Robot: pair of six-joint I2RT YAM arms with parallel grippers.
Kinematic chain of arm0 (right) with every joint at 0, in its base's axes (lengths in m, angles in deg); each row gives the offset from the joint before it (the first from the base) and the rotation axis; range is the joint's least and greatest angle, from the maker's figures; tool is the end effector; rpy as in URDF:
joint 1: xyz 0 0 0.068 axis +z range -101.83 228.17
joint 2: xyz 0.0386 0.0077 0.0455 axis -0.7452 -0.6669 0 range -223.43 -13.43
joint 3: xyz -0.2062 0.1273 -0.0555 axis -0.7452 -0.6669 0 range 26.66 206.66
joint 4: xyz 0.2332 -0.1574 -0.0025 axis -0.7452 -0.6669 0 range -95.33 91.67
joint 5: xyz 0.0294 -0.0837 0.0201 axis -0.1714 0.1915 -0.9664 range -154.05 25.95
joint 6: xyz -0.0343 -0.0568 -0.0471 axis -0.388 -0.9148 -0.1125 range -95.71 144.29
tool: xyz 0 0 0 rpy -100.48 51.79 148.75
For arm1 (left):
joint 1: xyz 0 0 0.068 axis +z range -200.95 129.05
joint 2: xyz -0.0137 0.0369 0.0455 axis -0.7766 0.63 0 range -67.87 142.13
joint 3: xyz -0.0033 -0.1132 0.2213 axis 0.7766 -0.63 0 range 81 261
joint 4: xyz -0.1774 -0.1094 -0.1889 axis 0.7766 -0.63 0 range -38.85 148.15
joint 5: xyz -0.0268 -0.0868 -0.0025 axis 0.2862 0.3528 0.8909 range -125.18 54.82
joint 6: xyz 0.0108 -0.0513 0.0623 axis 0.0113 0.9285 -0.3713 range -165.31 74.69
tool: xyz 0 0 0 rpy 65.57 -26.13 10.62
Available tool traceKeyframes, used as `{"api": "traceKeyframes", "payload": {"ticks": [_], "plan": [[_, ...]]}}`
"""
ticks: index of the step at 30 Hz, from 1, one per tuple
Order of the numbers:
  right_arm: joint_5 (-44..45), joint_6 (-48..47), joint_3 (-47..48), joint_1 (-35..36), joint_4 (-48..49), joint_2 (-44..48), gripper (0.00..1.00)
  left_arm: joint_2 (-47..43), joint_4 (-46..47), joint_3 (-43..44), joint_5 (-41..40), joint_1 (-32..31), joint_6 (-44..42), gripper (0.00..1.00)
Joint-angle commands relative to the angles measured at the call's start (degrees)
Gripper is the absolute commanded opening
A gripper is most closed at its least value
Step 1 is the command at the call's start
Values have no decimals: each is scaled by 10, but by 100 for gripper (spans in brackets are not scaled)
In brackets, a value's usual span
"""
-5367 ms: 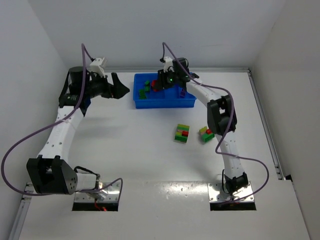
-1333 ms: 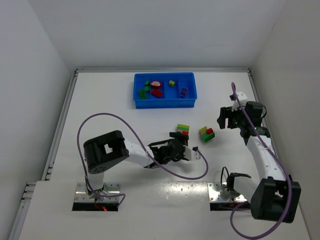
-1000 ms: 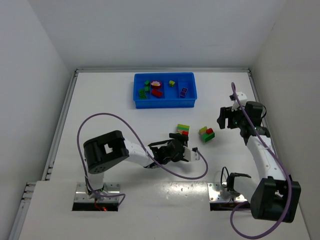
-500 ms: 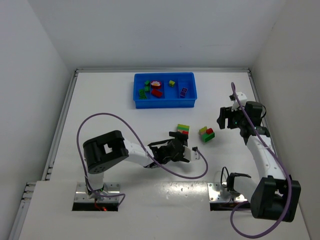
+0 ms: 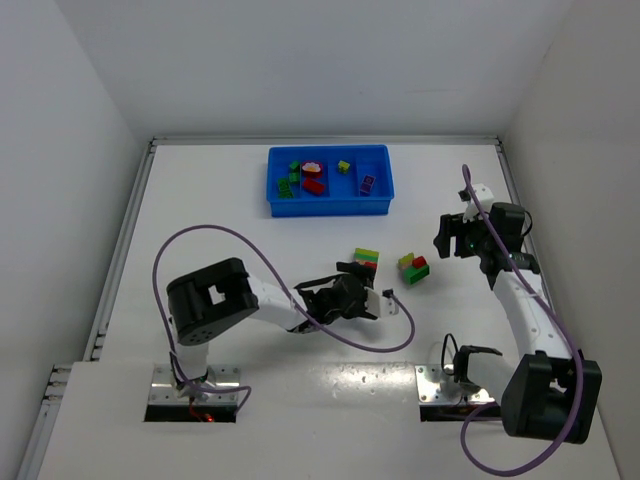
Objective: Sort the legos into containers by color
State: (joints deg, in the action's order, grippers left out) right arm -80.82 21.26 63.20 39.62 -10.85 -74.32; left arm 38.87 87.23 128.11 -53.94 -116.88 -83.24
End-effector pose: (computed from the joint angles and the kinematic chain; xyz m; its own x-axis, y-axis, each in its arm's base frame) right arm 0.2841 -0.0221 0.1822 -0.5879 0.0371 -0.8081 -0.1172 0.9845 0.1305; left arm 0.1825 -0.3526 0.0715 0.2984 0.7589 -0.5788 0.7202 0.2188 0.6583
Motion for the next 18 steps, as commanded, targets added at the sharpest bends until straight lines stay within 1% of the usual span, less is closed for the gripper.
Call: {"api": "traceKeyframes", "payload": {"ticks": [1, 3, 7, 12, 13, 16, 18], "plan": [[-11, -4, 0, -3, 15, -6, 74, 19, -13, 7, 21, 20, -6, 86], [-11, -4, 0, -3, 15, -6, 74, 25, -18, 13, 21, 32, -6, 85], [-11, -4, 0, -3, 15, -6, 74, 31, -18, 19, 32, 38, -17, 78], [-16, -4, 0, -3, 15, -6, 74, 31, -18, 25, 50, 38, -22, 63], [-16, -4, 0, -3, 15, -6, 74, 31, -18, 25, 51, 38, -28, 56], [-16, -4, 0, -3, 15, -6, 74, 31, -18, 30, 51, 38, -28, 46], [-16, -4, 0, -3, 15, -6, 74, 31, -18, 30, 51, 38, -28, 42]]}}
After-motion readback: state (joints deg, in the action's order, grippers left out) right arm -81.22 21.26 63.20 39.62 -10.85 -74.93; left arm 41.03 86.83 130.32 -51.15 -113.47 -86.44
